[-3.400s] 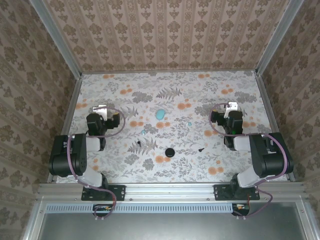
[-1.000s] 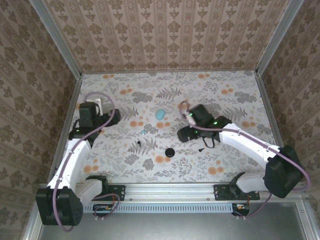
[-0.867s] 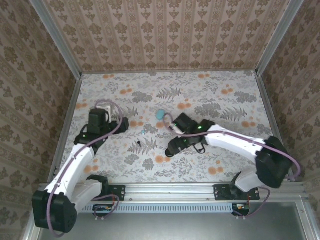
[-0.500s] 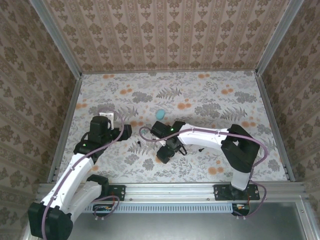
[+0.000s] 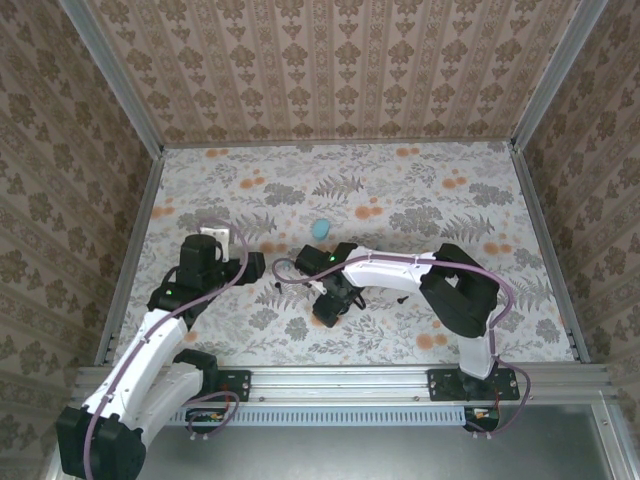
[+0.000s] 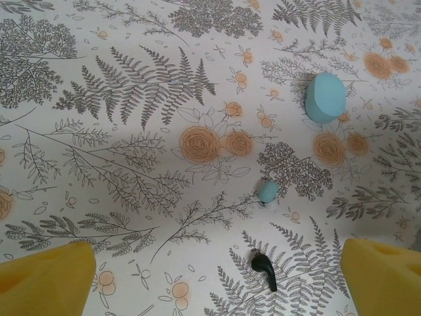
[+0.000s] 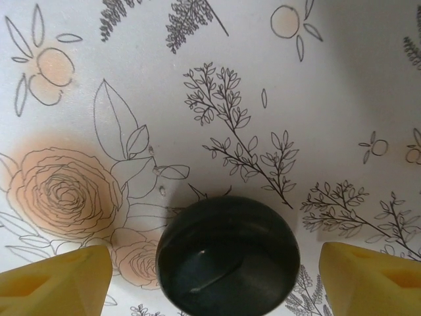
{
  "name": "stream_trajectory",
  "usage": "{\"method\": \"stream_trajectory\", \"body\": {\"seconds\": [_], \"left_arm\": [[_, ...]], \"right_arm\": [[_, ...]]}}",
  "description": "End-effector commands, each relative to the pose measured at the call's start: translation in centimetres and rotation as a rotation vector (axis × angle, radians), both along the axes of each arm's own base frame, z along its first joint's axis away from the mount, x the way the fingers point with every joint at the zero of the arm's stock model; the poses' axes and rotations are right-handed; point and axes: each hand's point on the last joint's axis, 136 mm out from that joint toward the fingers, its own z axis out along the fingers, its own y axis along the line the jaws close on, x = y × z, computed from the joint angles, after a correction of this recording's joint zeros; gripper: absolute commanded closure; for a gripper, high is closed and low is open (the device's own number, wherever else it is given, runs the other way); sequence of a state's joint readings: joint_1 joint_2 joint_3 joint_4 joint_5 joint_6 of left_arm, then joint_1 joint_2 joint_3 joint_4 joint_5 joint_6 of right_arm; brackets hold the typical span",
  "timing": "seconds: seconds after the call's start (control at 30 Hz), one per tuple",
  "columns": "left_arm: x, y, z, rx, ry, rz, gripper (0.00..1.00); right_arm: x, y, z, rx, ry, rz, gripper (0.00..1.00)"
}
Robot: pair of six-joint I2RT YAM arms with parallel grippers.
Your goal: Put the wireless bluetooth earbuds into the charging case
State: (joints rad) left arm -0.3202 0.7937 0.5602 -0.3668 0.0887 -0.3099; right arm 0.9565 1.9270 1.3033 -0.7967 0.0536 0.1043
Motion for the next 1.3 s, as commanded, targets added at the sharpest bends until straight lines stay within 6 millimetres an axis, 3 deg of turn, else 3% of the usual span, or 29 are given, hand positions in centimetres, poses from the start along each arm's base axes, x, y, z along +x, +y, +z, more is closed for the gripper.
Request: {"method": "stream_trajectory", "body": {"seconds": [0.0, 0.27, 0.5, 0.73, 0.97, 1.07, 1.13, 1.17, 1.27], "left_arm": [[-0.1, -0.6, 0.3, -0.012, -0.016, -0.034, 0.04], [-0.5, -2.0, 0.6, -0.052, -0.025, -0.118, 0.15], [-0.2, -3.1, 1.8, -0.085, -0.081, -0.175, 0.20], [0.3, -5.7, 5.0, -0.158, -0.252, -0.277, 0.22], [-2.0, -12.2, 9.7, -0.176, -0.545, -0.488, 0.22], [-3.1, -15.2, 10.7, -0.174, -0.593, -0.567, 0.21], [-3.8, -17.1, 11.6, -0.195, -0.627, -0.608, 0.21], [-4.0, -18.0, 12.1, -0.213, -0.642, -0.626, 0.21], [-4.0, -20.0, 13.2, -0.291, -0.647, -0.644, 0.21]], "right_arm": [[-0.1, -0.4, -0.5, -0.047, 0.005, -0.007, 0.19], [0.7, -0.7, -0.5, -0.013, -0.013, -0.112, 0.40], [2.6, -0.5, 2.7, 0.141, -0.018, -0.323, 0.48], [5.9, -1.3, 9.9, 0.394, -0.039, -0.657, 0.48], [8.3, -2.1, 18.2, 0.724, -0.071, -0.895, 0.49], [8.5, -2.0, 20.8, 0.829, -0.080, -0.941, 0.49], [8.4, -1.9, 21.5, 0.877, -0.065, -0.976, 0.49], [8.5, -1.7, 23.2, 0.953, -0.070, -0.981, 0.49], [8.4, -1.5, 24.8, 1.039, -0.054, -1.010, 0.49]]}}
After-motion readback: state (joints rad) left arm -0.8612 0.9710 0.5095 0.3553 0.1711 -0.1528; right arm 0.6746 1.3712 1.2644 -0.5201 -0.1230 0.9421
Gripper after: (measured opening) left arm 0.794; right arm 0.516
